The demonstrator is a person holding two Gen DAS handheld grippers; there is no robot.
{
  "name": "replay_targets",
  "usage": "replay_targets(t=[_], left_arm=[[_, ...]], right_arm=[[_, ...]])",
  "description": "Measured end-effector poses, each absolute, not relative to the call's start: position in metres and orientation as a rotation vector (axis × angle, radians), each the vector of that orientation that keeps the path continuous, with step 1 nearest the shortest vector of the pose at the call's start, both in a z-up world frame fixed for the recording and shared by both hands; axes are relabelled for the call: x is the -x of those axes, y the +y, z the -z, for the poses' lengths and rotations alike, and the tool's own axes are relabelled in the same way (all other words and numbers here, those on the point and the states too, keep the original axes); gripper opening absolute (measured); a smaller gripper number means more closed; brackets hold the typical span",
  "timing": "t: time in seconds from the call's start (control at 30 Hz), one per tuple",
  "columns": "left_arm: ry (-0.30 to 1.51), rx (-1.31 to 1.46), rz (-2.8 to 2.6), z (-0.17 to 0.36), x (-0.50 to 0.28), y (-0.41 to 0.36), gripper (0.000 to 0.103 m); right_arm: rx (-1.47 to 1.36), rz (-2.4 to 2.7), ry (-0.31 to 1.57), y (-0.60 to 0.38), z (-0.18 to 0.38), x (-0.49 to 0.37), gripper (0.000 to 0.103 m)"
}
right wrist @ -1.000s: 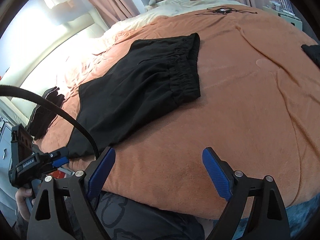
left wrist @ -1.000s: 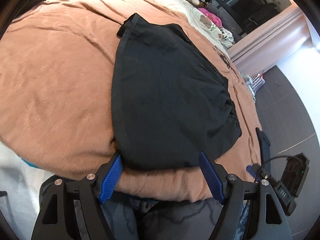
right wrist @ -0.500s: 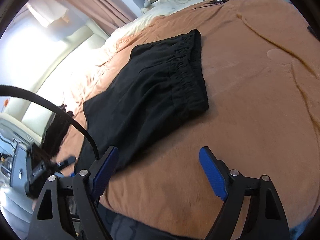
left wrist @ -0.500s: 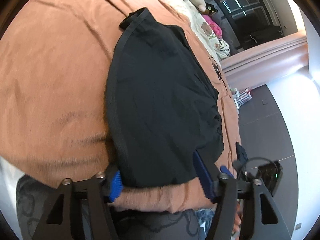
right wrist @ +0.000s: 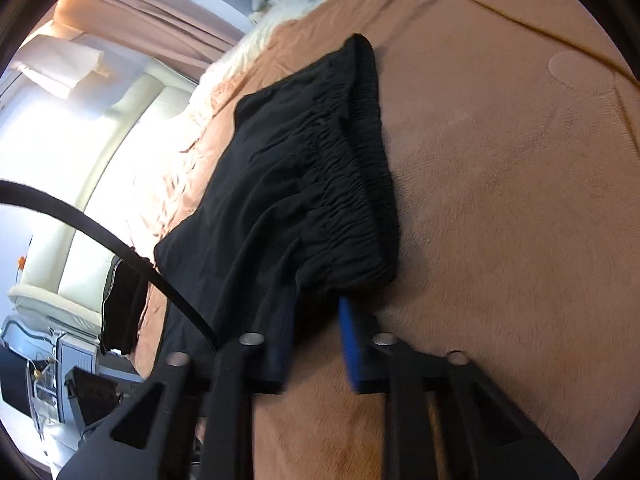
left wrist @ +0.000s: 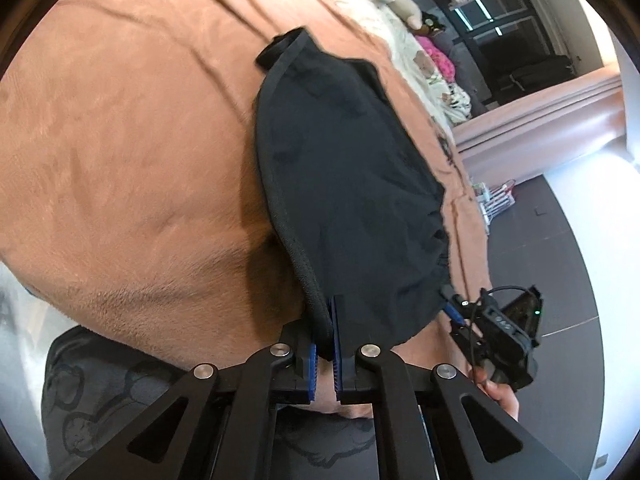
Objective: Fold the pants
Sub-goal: 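Grasp the shorts' waistband with the right gripper while the left gripper grasps the leg hem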
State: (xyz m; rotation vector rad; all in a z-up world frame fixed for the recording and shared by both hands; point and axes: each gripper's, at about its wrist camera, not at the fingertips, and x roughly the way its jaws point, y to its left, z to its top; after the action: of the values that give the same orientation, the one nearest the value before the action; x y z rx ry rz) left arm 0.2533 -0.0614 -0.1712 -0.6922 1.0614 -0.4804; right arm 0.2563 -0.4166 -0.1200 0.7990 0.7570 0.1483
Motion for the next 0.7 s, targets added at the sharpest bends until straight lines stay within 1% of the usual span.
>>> replay_targets(t=[0.07,0.3,0.7], left_arm=[[1.042,0.688,0.491,0.162,-0.25,-0.06,0.006],[0.944,0.697,0.551,0.115,-0.246,-0.053,0.005],[0.843,0.649,0.543,0.056,-0.307,-0.079,0.005]], right_arm=[[-0.774,-0.137,0.75,-0.415,0.111,-0.252,0.009],[-0.728,-0.128,0.728,-0.413,0.073,-0.239,0.008],[-0.724,-0.157,0.692,-0.418,0.054,-0.249,0.008]])
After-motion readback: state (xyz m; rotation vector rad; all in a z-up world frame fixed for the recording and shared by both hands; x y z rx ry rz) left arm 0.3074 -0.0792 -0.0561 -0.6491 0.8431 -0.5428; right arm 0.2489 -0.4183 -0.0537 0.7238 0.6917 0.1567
